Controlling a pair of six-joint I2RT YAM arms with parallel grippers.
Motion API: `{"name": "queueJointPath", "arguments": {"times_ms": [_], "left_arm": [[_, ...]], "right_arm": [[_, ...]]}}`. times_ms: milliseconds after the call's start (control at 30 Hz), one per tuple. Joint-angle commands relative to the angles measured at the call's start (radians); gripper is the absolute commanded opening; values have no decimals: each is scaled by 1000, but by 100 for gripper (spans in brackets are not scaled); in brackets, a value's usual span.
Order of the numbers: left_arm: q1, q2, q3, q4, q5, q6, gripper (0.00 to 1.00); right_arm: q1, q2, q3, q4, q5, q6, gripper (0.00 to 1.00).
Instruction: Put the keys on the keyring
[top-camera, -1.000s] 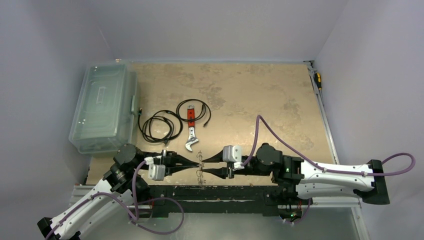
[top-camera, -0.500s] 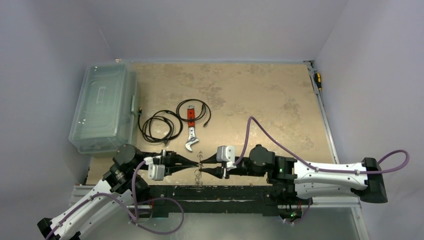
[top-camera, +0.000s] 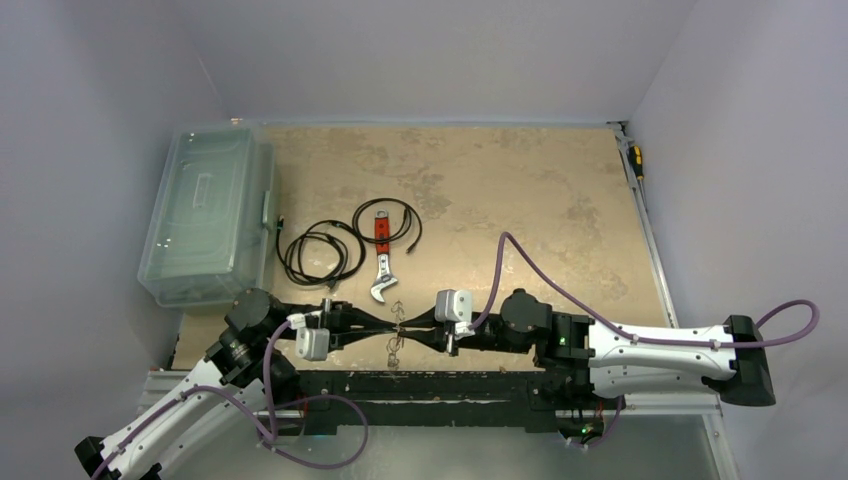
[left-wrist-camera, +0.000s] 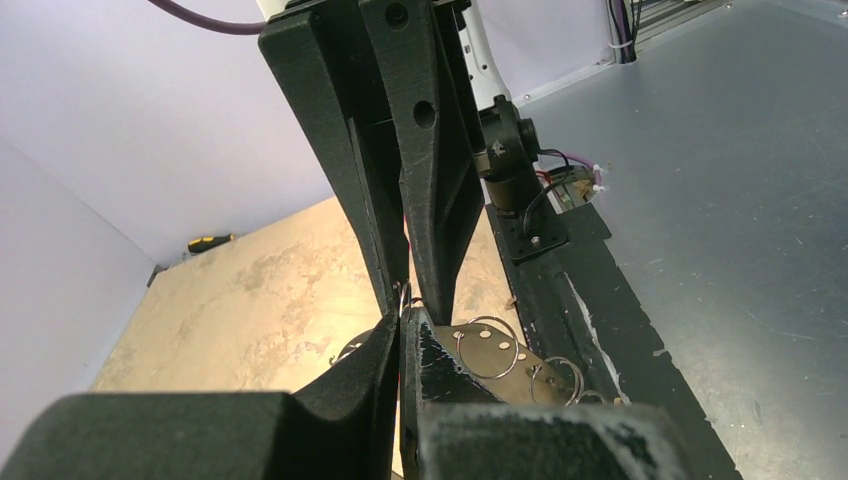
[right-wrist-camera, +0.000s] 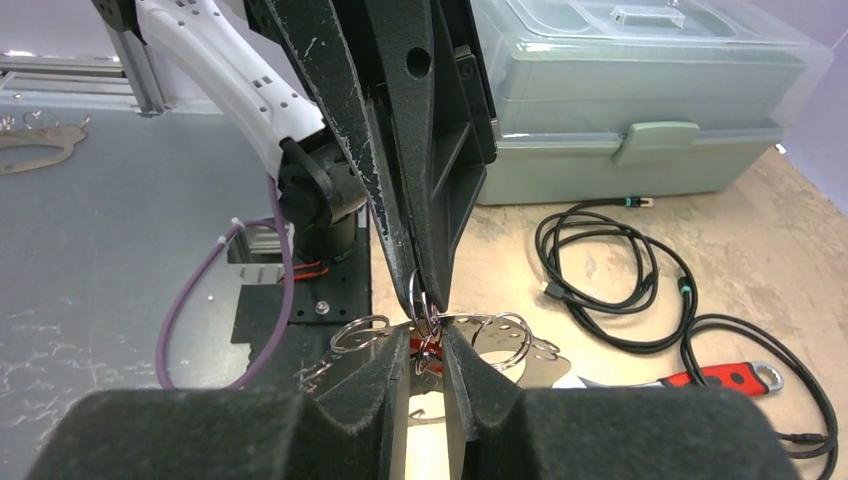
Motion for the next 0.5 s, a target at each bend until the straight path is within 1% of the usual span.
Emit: {"name": "queueJointPath", "arguments": {"times_ms": [0, 200, 467], "left_arm": [[5, -7, 33, 42, -1, 0, 0], [6, -6, 33, 36, -5, 5, 0], [5, -3, 33, 32, -8, 6, 0]], "right_arm": [[3, -11, 19, 62, 19, 1, 19], [3, -9, 22, 70, 25, 5, 18], [4, -5, 24, 77, 38, 7, 10]]}}
